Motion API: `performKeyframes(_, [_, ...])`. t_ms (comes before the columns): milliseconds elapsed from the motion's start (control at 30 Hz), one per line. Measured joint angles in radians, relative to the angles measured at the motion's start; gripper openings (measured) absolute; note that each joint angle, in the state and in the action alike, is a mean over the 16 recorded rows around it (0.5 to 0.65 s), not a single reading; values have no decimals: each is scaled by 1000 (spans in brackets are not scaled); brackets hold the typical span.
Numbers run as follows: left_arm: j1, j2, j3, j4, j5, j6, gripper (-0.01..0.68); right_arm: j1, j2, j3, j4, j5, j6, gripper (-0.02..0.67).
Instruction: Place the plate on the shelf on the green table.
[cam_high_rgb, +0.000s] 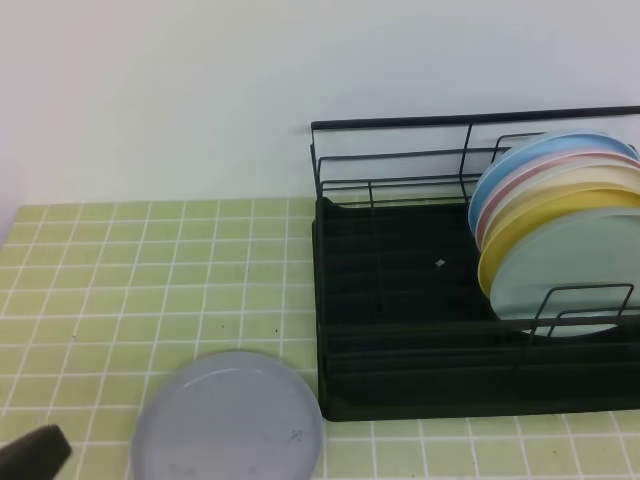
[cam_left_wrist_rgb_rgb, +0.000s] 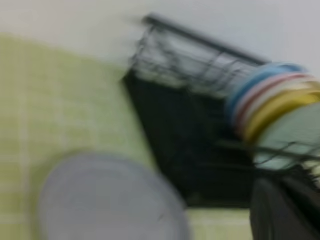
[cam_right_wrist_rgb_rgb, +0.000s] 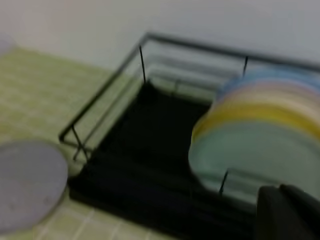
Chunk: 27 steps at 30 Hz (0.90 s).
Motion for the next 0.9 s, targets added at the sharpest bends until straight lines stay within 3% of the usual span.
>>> performKeyframes(167, [0, 204, -129, 266, 94, -158, 1, 1, 76, -17, -108, 97, 85, -4])
performKeyframes(300, [0, 374, -215, 373, 154, -172, 1, 1, 101, -17, -114, 145, 89, -4])
performKeyframes(667, [0, 782, -368, 320, 194, 56, 1, 40, 111, -16, -102, 197, 55, -4])
performKeyframes(900, [0, 996, -467, 324, 207, 107, 20, 74, 111, -11, -104, 212, 41, -4])
